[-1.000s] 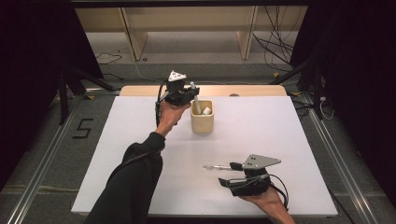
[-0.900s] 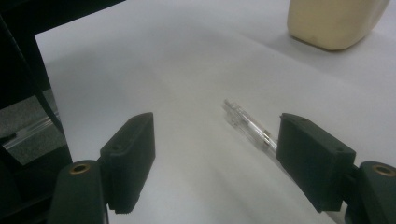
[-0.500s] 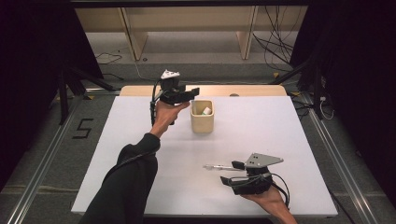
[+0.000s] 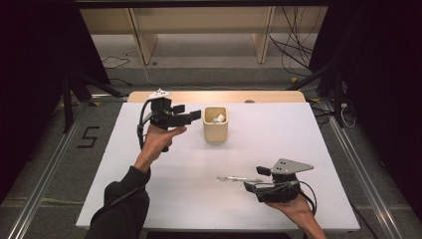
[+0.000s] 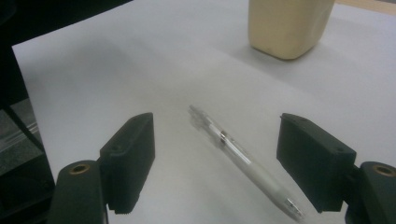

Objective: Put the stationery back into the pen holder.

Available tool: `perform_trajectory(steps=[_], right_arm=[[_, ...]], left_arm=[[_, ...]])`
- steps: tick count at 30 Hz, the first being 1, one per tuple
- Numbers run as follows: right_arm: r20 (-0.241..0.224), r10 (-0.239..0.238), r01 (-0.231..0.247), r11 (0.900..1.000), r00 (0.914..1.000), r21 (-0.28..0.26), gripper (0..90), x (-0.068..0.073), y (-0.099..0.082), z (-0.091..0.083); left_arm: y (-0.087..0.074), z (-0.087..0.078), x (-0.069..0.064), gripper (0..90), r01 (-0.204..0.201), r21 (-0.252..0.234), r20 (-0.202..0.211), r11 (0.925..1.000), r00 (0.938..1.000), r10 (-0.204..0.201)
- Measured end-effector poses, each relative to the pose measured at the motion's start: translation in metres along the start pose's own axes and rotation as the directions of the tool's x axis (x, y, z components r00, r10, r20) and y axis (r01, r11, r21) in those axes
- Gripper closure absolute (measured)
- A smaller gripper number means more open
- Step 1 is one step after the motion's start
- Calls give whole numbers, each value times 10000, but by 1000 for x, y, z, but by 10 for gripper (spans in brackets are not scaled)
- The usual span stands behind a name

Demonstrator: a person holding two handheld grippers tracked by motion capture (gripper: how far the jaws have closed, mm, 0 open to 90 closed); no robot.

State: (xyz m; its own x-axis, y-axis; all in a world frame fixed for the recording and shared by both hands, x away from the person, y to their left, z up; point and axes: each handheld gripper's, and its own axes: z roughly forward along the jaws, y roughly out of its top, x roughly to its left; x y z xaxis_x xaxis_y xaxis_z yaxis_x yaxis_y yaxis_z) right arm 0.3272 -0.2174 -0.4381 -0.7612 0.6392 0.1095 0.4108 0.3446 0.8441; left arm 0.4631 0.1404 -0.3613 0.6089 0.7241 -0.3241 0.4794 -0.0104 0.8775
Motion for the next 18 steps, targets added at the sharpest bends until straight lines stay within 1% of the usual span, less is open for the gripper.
perform_trajectory(steps=[2, 4, 6, 8, 10, 11, 13, 14, 16, 17, 18], right_arm=[[67, -63, 63, 9999, 10000, 88, 286, -3, 1, 0], [214, -235, 230, 9995, 9995, 196, 287, -4, 2, 0], [236, -286, 278, 9991, 9993, 320, 287, -6, 3, -1], [242, -389, 376, 9979, 9990, 522, 288, -8, 4, 0], [242, -515, 495, 9956, 9984, 795, 288, -10, 5, 3], [240, -581, 556, 9939, 9980, 958, 291, -11, 5, 5], [184, -791, 757, 9870, 9967, 1417, 296, -15, 5, 9], [137, -824, 793, 9845, 9965, 1563, 300, -16, 6, 11], [61, -899, 871, 9777, 9959, 1913, 312, -19, 6, 16], [32, -917, 891, 9746, 9958, 2053, 318, -20, 6, 19], [-63, -920, 912, 9715, 9957, 2190, 323, -22, 7, 22]], left_arm=[[-8, -9, -2, 187, -150, -13, 89, 9999, 9998, 150], [-17, -18, -4, 181, -145, -76, 253, 9999, 9996, 146], [-25, -26, -5, 176, -165, -178, 410, 9997, 9990, 172], [-33, -32, -6, 173, -324, -116, 446, 9994, 9985, 329], [-38, -34, -8, 171, -583, 89, 407, 9983, 9975, 579], [-40, -36, -9, 169, -688, 58, 402, 9976, 9968, 685], [-46, -39, -11, 169, -839, 74, 545, 9964, 9950, 833], [-51, -40, -12, 168, -1033, 215, 570, 9944, 9932, 1019], [-59, -40, -13, 160, -1319, 426, 456, 9903, 9905, 1299], [-62, -40, -13, 159, -1402, 515, 440, 9888, 9894, 1380], [-65, -40, -12, 159, -1346, 534, 544, 9895, 9898, 1318]])
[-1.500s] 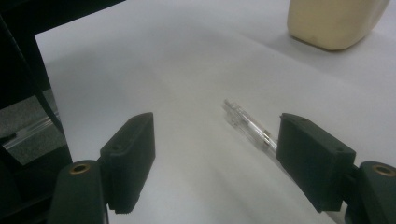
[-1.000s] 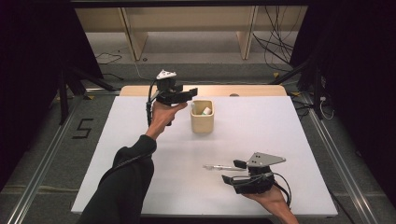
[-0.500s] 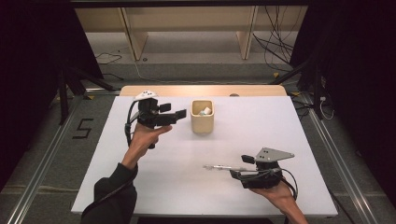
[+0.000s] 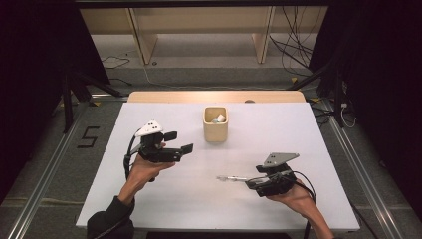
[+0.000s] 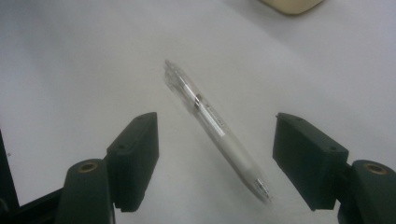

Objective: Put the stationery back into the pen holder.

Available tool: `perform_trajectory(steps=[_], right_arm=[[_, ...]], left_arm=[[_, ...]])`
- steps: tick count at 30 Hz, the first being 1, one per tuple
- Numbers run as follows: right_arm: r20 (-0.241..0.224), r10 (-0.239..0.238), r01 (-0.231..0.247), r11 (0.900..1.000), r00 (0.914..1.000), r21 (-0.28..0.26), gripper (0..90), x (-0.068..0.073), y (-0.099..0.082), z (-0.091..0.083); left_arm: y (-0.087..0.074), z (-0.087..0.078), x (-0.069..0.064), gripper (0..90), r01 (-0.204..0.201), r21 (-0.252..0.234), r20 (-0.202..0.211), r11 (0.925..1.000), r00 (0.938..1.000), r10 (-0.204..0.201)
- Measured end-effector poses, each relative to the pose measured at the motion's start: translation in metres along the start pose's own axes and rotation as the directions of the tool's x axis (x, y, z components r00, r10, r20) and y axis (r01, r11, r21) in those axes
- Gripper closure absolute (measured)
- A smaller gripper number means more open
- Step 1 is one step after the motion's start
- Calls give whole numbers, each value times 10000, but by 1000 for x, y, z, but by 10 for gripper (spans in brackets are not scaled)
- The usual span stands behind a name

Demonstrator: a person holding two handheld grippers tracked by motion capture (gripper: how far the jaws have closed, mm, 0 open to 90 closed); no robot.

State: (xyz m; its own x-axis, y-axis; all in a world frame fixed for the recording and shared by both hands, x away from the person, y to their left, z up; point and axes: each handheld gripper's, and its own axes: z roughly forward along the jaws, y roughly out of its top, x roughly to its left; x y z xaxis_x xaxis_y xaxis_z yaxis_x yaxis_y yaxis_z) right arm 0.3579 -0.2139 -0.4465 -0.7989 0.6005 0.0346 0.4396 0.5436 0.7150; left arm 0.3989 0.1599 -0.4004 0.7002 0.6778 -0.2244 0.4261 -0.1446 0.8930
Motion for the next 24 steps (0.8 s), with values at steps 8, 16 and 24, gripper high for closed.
perform_trajectory(steps=[8, 16, 24], right_arm=[[-387, -434, 480, 9908, 9983, 1265, 371, -9, 5, 20], [-523, -585, 679, 9776, 9969, 1992, 436, -19, 7, 31], [-494, -771, 865, 9687, 9958, 2326, 503, -19, 8, 38]], left_arm=[[-18, 3, -4, 157, -263, 419, 234, 9988, 9994, 254], [-30, 2, -6, 157, -546, 651, 46, 9964, 9985, 545], [-41, 1, -8, 157, -606, 773, 102, 9952, 9981, 600]])
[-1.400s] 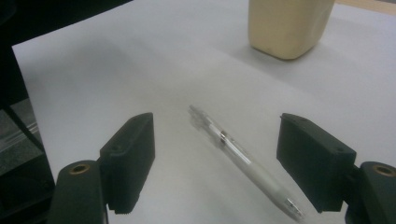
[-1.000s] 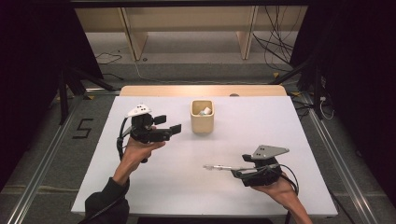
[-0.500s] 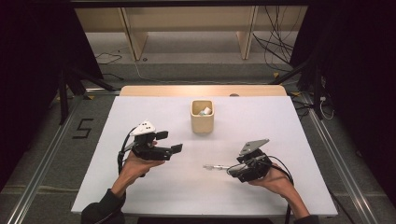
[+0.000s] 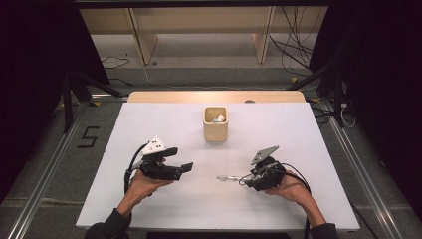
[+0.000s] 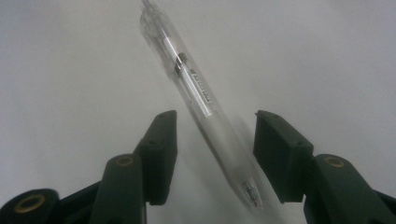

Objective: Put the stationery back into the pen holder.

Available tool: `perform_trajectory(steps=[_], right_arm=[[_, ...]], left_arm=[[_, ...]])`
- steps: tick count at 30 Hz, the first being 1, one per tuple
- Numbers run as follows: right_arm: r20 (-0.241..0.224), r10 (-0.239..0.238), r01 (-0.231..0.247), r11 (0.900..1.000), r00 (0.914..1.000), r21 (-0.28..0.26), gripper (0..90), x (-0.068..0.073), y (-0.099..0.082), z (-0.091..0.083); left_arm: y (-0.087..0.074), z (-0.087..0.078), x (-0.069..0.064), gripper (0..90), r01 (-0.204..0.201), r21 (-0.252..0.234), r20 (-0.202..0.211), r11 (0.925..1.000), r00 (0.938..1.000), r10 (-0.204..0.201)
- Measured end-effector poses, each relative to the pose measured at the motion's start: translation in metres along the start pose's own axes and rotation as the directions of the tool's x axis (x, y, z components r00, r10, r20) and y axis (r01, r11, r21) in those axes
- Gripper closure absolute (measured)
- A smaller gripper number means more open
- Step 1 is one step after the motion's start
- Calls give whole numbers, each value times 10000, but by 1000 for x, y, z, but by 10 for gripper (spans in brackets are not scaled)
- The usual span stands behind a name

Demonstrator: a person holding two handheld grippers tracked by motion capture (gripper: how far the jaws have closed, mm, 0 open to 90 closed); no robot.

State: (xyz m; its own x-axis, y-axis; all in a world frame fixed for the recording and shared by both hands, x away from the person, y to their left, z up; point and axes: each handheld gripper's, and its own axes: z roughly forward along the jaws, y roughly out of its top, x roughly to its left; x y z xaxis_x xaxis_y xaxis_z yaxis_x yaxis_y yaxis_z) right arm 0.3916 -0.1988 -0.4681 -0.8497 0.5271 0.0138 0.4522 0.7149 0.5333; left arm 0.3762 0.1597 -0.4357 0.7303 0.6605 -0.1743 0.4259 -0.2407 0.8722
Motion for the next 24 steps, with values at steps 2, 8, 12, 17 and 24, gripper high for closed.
perform_trajectory(steps=[2, 8, 12, 17, 24], right_arm=[[17, -80, 80, 9999, 10000, 107, 514, 0, 1, 1], [3, -186, 186, 9994, 9998, 295, 556, 1, 3, 3], [90, -362, 358, 9984, 9993, 442, 586, 2, 3, 6], [166, -425, 417, 9980, 9990, 466, 623, 4, 4, 6], [162, -641, 628, 9955, 9978, 715, 701, 8, 6, 6]], left_arm=[[-2, 1, -1, 157, -59, 58, 5, 10000, 10000, 59], [-5, 3, -2, 157, -30, 183, 3, 9998, 10000, 30], [-6, 4, -1, 158, 1, 269, 5, 9996, 10000, -1], [-6, 1, 0, 158, 41, 260, -8, 9997, 10000, -41], [-7, -1, 2, 159, 76, 269, -15, 9996, 10000, -76]])
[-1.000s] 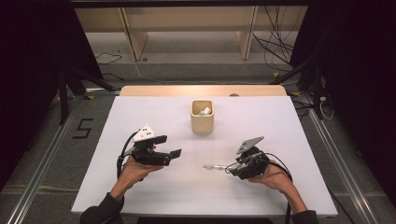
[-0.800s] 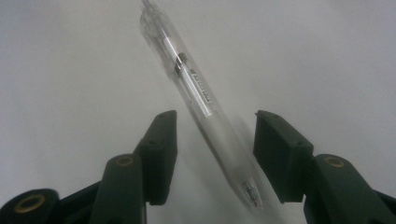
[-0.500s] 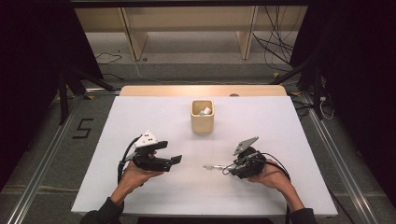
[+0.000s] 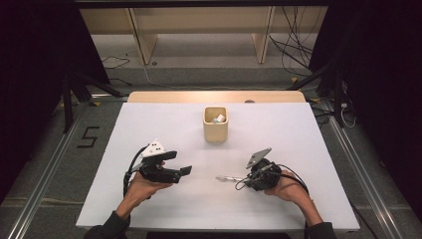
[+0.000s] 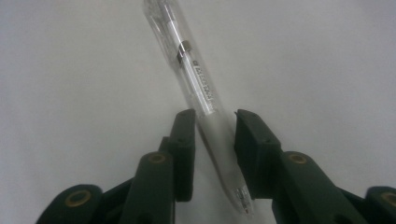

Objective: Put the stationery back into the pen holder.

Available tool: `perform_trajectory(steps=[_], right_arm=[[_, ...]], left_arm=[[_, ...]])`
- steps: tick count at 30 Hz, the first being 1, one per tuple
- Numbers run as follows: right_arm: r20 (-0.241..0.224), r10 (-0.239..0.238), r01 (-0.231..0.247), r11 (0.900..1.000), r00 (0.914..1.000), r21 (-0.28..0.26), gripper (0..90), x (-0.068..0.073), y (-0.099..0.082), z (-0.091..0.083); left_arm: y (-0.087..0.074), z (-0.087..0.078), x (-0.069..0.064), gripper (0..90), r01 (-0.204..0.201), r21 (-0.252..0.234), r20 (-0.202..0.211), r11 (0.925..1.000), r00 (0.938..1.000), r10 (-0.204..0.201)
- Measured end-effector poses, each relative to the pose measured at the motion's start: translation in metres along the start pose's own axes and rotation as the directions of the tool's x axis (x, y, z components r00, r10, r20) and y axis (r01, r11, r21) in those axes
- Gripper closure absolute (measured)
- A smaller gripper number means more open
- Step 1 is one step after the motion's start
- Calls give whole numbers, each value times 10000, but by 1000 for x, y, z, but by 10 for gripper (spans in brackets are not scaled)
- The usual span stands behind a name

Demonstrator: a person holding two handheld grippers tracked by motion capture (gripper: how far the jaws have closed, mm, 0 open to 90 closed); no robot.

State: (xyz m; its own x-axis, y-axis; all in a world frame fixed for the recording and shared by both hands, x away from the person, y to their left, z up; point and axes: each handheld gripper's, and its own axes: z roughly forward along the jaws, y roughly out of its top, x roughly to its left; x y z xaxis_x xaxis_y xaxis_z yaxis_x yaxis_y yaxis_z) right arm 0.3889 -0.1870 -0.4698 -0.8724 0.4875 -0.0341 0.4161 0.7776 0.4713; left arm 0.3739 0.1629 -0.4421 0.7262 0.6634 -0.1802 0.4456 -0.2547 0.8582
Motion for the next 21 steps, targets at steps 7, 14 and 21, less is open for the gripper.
perform_trajectory(steps=[7, 14, 21], right_arm=[[-86, -368, 370, 9991, 9993, 230, 747, 1, 3, 0], [-4, -677, 677, 9974, 9977, 256, 792, 5, 4, 0], [203, -972, 967, 9951, 9951, 227, 799, 8, 4, 0]], left_arm=[[-1, 3, -1, 161, -33, 154, 95, 9999, 9999, 31], [0, 3, -1, 163, -51, 165, 76, 9999, 10000, 50], [0, 3, 0, 170, -33, 196, 77, 9998, 10000, 32]])
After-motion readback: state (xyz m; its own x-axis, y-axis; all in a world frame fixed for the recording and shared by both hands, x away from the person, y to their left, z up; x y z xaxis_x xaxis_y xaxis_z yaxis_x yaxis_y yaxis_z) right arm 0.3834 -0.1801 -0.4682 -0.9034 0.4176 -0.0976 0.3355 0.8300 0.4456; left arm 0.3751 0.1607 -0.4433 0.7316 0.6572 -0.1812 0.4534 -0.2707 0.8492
